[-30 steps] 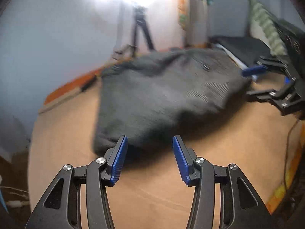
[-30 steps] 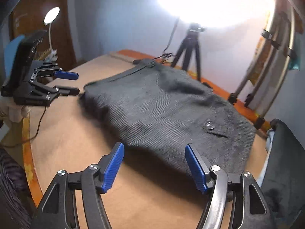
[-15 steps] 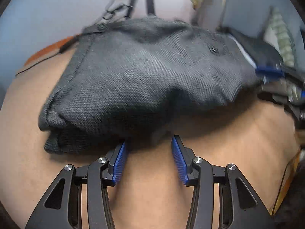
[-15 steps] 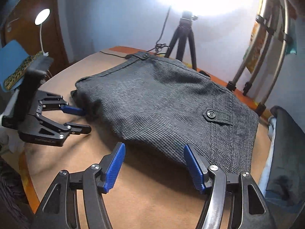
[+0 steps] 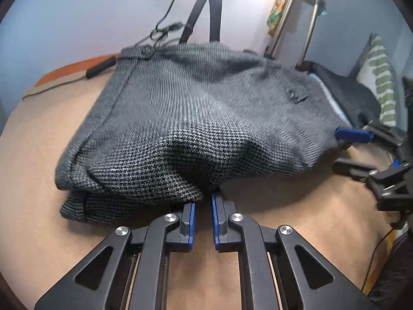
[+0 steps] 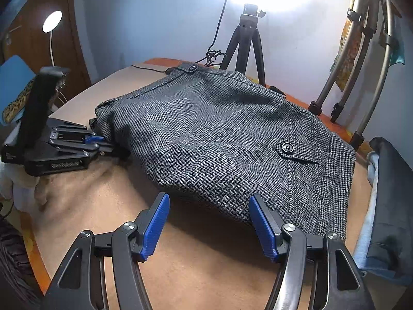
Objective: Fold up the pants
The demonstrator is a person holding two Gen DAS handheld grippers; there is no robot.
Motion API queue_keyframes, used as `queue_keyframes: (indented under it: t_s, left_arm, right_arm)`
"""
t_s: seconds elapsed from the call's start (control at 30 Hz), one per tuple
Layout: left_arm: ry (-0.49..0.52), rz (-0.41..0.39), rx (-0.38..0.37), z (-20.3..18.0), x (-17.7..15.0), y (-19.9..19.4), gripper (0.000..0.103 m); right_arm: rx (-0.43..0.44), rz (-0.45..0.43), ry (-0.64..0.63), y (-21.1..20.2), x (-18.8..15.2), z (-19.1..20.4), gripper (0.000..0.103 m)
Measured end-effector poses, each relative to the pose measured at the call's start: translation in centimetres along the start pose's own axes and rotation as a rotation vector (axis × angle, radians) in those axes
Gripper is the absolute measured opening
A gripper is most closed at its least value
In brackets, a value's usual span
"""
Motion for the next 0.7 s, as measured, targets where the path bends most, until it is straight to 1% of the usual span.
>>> queue_keyframes:
  t_s: [0.07, 0.17, 0.23, 0.3, 0.37, 0.4, 0.43, 0.47, 0.57, 0.63, 0.7]
  left_arm:
    - [0.001, -0.034, -0.020, 0.0, 0.5, -1.5, 0.008]
    - [0.003, -0.073, -0.056, -0.2, 1.1, -3.9, 0.006]
    - [0.024, -0.095, -0.058, -0.4, 1.4, -5.2, 0.006]
    - [0.042, -0.101, -0.049, -0.2, 1.4, -6.2, 0.006]
    - [0.048, -0.087, -0.060, 0.2, 1.3, -6.8, 0.005]
    - [0.052, -0.079, -0.048, 0.6, 1.2, -7.1, 0.005]
    - [0.060, -0.080, -0.018, 1.0, 1.0, -7.5, 0.005]
    - [0.061, -0.074, -0.009, 1.3, 0.8, -7.8, 0.005]
    - [0.036, -0.005, -0.059, 1.5, -0.4, -7.5, 0.006]
    - [0.082, 0.033, -0.050, 0.7, -1.3, -6.9, 0.012]
    - [0.121, 0.065, -0.051, -0.3, -2.1, -5.8, 0.024]
  right_arm:
    - [0.000, -0.001, 0.002, 0.0, 0.1, 0.0, 0.061]
    - [0.007, -0.010, 0.008, -0.2, 0.1, 0.0, 0.060]
    - [0.014, -0.019, 0.001, -0.5, 0.1, 0.3, 0.060]
    - [0.011, -0.026, -0.020, -0.6, 0.2, 0.7, 0.060]
    - [0.001, -0.035, -0.046, -0.8, 0.3, 1.2, 0.061]
    - [-0.002, -0.036, -0.056, -0.8, 0.2, 1.3, 0.062]
    - [-0.007, -0.037, -0.070, -0.8, 0.2, 1.4, 0.062]
    - [-0.013, -0.034, -0.080, -0.8, 0.1, 1.5, 0.062]
    - [-0.028, -0.009, -0.086, -0.5, -0.3, 1.2, 0.063]
    - [-0.020, 0.009, -0.036, -0.6, -0.7, 0.3, 0.065]
    - [-0.012, 0.022, 0.060, -0.9, -1.1, -1.0, 0.067]
Point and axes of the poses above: each gripper's, at about its wrist camera, not at the fingertips, and y roughly the way its jaws point, z to its left, x to its top, the point moved 4 cm from there along y, roughly the way its jaws point
